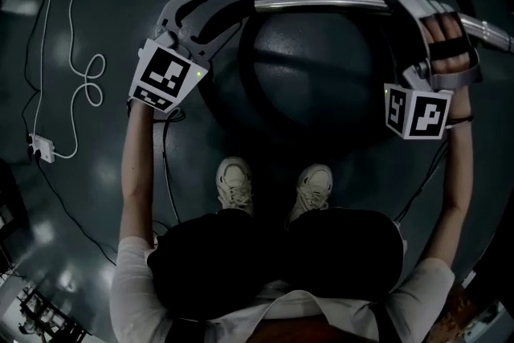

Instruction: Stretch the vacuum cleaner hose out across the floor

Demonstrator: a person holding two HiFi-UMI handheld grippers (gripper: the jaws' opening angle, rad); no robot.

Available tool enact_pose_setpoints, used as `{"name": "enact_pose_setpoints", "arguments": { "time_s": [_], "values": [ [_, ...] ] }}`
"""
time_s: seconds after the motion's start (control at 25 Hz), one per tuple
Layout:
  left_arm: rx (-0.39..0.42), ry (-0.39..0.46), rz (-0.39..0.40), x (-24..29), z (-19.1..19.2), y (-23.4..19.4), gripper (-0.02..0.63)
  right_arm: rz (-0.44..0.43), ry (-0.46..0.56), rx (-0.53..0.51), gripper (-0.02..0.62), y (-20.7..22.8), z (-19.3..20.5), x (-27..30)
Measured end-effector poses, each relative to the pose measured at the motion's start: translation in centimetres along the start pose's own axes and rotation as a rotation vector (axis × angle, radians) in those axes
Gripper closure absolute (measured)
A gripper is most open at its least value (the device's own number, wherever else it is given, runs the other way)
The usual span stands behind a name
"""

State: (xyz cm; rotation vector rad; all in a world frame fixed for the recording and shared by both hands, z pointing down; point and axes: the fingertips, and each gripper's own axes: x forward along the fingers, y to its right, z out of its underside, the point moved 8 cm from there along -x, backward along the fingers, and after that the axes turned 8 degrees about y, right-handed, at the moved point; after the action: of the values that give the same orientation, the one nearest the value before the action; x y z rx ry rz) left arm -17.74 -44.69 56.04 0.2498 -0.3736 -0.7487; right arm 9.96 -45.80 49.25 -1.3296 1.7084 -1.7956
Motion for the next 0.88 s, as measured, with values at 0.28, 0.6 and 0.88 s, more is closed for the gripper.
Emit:
{"name": "enact_pose_setpoints", "arguments": {
  "time_s": [0.28, 0.6, 0.88],
  "values": [
    [0.153, -0.071, 0.166, 4.8, -2.7, 1.9, 0.354, 0.036, 0.168, -0.13, 0.403, 1.0, -4.9, 3.2],
    [0.198, -0.185, -0.218, 3.6, -0.6, 1.5, 0.462, 0.245, 0.142, -0.041, 0.402, 2.5, -5.6, 2.5],
    [-0.065, -0.414, -0.659, -6.1, 5.3, -6.5, 0.462, 0.373, -0.011, 0.452, 0.402, 2.4, 1.2, -1.6]
  ]
}}
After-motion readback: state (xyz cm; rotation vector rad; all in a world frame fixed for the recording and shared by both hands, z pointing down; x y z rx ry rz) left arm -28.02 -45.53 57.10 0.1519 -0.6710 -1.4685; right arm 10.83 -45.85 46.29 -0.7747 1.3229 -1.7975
